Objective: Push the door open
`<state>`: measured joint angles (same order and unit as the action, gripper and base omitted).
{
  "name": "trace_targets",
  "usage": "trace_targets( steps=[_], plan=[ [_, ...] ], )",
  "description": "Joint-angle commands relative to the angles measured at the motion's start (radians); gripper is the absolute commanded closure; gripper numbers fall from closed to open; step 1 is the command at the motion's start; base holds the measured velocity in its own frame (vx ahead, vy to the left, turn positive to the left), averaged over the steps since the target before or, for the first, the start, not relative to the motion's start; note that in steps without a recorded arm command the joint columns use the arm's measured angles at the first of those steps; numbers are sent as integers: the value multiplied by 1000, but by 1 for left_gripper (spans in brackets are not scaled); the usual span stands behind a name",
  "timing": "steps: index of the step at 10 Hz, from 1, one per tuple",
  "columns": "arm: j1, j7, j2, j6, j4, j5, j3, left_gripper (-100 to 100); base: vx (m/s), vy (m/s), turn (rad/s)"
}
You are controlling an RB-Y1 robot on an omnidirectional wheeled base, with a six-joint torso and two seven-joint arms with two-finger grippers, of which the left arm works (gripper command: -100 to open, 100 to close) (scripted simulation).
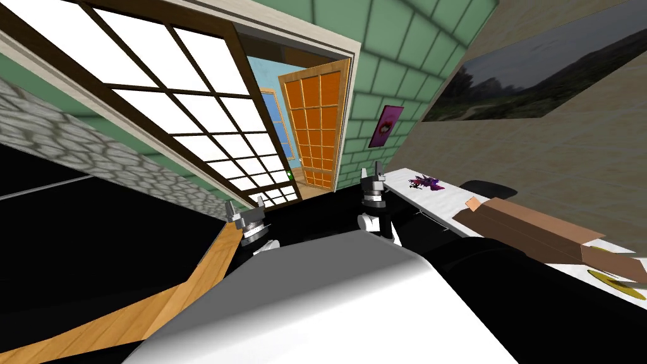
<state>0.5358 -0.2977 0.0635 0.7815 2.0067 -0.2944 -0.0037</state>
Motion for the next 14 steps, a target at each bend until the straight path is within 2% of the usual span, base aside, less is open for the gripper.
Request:
trace_targets(
  steps=[1, 5, 10, 11, 14],
  plan=[
    [6, -31, 8, 20, -30, -16, -4, -100, 119, 17, -83],
    [23, -122, 23, 66, -113, -69, -25, -100, 132, 32, -142],
    [42, -217, 34, 115, -202, -125, -48, -100, 124, 39, -135],
    [48, -250, 37, 132, -232, -144, -56, -100, 130, 35, -167],
    [58, -299, 40, 157, -278, -173, -68, -100, 111, 45, -115]
  ],
)
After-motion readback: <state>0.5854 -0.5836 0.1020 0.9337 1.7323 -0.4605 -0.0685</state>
